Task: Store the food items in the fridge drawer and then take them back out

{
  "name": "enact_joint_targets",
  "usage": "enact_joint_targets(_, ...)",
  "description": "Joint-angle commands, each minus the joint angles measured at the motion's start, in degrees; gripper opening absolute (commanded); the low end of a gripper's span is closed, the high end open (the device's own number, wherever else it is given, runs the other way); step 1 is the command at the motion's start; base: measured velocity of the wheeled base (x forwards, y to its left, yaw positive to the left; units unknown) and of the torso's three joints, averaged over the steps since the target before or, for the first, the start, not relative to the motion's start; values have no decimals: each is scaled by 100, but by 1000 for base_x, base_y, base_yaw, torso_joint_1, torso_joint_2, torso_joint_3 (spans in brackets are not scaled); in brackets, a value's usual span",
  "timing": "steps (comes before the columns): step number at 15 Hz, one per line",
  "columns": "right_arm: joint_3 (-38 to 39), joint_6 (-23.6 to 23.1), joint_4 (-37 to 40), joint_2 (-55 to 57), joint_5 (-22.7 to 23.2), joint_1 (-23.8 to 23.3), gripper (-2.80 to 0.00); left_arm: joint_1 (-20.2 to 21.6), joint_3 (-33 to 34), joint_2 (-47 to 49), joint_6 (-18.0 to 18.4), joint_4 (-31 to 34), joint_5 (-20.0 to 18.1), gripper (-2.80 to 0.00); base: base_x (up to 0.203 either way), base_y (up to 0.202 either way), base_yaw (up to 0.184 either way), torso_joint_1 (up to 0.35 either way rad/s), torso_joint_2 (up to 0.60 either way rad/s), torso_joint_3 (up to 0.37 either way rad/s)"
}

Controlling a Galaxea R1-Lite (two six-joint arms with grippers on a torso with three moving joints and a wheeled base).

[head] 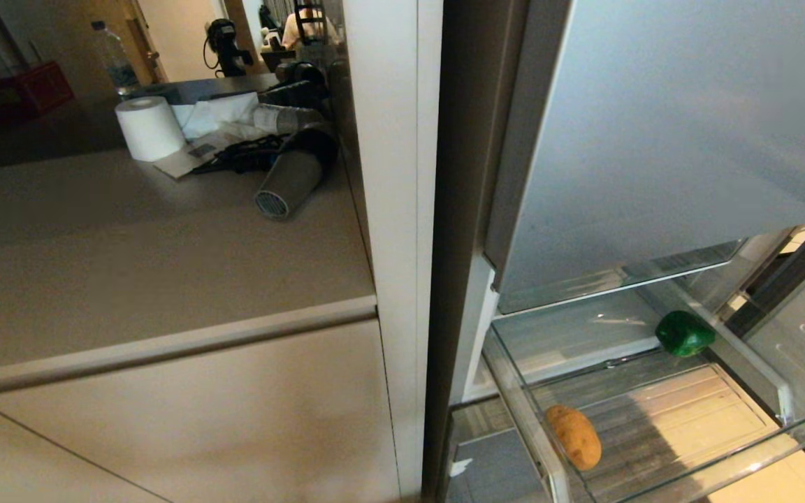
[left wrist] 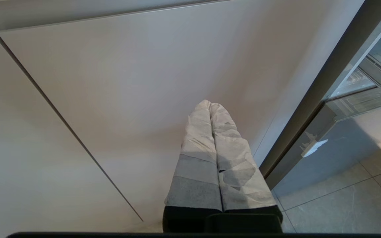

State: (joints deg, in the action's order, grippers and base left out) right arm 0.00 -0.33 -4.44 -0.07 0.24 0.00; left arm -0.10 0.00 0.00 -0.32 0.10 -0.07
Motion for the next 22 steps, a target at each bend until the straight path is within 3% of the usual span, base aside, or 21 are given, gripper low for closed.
enact_joint_targets(1, 176, -2, -5, -1, 3, 1, -280, 1, 0, 9, -3, -1, -1, -280, 0, 0, 0, 0, 0, 0)
enact_joint_targets(22, 176, -2, -5, -1, 8, 0, -280, 1, 0, 9, -3, -1, -1, -280, 0, 0, 0, 0, 0, 0)
